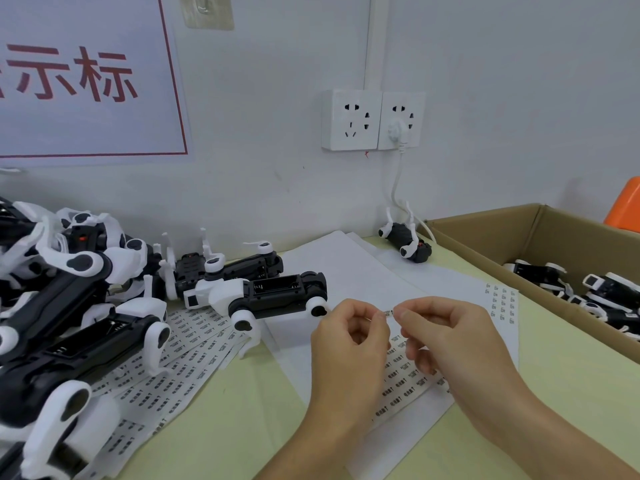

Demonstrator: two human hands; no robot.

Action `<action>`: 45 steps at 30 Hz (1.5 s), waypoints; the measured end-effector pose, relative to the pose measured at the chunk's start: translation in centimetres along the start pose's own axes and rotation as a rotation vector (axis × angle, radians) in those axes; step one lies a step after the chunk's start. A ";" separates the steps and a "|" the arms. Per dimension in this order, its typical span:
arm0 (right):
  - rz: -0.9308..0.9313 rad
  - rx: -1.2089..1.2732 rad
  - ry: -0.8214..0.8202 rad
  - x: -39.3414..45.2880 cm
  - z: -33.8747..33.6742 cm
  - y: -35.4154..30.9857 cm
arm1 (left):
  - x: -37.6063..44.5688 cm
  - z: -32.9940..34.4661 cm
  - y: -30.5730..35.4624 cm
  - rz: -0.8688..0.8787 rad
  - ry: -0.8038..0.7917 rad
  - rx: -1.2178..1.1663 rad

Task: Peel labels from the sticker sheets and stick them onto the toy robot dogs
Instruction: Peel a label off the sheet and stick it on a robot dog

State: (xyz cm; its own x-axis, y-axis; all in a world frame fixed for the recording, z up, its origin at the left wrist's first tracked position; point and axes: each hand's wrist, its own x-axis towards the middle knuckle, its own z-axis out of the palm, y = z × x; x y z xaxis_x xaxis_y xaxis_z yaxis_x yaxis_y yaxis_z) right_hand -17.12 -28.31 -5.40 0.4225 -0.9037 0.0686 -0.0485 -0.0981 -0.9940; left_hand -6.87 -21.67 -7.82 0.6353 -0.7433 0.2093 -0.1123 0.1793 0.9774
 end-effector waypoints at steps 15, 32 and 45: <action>0.003 -0.067 0.043 -0.1 0.0 0.0 | -0.3 0.6 -0.2 0.126 0.052 0.120; 0.006 -0.051 0.108 0.2 0.0 -0.1 | 4.7 -9.1 7.8 0.146 -0.375 1.286; -0.184 -0.107 0.046 -0.7 0.4 -0.4 | 5.6 -10.3 7.3 -0.065 -0.314 0.803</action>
State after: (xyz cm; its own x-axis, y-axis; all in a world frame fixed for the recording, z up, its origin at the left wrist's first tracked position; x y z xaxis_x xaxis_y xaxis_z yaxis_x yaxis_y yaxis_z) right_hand -17.07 -27.48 -5.08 0.3919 -0.8840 0.2547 -0.0706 -0.3049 -0.9498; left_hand 3.72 -17.86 0.20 0.4317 -0.9013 0.0354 -0.6645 -0.2912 0.6882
